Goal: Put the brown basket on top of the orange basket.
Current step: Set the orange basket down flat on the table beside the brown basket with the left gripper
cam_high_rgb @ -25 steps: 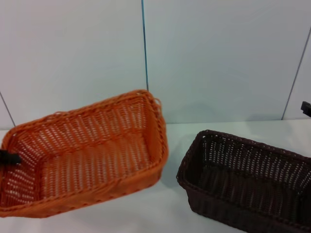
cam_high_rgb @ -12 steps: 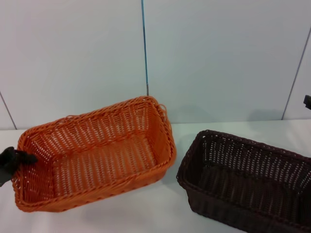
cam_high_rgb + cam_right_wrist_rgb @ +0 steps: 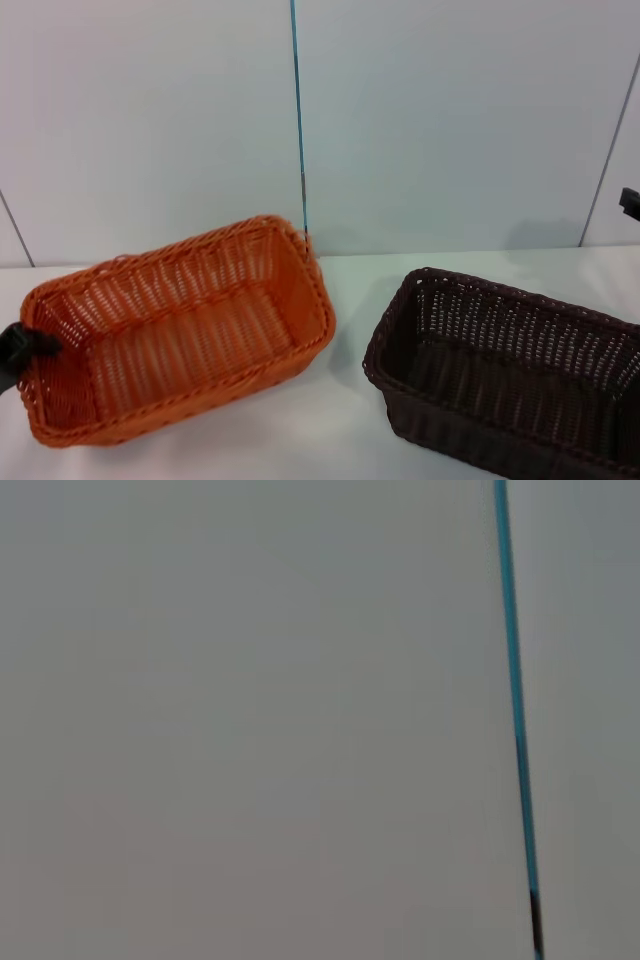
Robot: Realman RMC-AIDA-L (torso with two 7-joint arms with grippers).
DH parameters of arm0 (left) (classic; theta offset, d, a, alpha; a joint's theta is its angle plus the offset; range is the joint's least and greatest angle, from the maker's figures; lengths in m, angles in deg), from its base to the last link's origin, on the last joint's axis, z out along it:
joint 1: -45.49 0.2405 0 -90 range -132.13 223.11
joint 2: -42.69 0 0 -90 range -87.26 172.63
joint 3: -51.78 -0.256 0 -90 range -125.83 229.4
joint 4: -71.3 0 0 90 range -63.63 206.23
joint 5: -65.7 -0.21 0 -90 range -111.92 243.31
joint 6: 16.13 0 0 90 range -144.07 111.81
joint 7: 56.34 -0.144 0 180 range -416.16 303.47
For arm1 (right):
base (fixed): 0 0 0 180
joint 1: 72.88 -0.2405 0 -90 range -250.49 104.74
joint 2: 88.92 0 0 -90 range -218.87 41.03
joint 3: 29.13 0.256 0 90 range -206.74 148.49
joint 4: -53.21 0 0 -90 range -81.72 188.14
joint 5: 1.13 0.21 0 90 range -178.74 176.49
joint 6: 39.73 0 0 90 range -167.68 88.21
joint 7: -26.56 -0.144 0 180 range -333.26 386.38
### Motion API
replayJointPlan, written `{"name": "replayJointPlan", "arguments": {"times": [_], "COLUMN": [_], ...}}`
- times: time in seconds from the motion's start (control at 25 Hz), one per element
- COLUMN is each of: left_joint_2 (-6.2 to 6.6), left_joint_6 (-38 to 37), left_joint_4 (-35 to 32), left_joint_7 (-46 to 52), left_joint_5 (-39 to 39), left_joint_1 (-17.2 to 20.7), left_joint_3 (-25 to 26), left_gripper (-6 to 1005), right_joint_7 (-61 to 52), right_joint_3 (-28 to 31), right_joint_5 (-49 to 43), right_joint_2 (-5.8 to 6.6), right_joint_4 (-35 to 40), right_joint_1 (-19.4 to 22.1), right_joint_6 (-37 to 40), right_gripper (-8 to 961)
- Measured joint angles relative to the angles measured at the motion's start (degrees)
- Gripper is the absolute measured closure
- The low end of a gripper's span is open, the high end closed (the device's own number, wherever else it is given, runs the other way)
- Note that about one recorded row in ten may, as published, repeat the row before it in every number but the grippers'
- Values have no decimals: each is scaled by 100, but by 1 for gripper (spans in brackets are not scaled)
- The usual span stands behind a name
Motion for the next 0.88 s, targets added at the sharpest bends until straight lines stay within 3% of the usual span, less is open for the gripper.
{"name": "replayJointPlan", "arguments": {"times": [0.24,0.56,0.88], "left_joint_2": [-99,-400,-442], "left_joint_6": [-41,-114,22], "left_joint_4": [11,-24,204], "left_joint_7": [-10,-9,21], "left_joint_5": [4,25,404], "left_joint_1": [144,219,169], "left_joint_3": [-19,-324,-1117], "left_gripper": [801,797,792], "right_joint_7": [0,-3,-20], "right_joint_3": [-6,-9,-9], "right_joint_5": [-58,-72,-72], "right_joint_2": [0,0,0], "right_joint_4": [-1,-38,-68], "right_joint_1": [-51,-60,-44], "right_joint_6": [5,6,14], "right_gripper": [396,396,395]}}
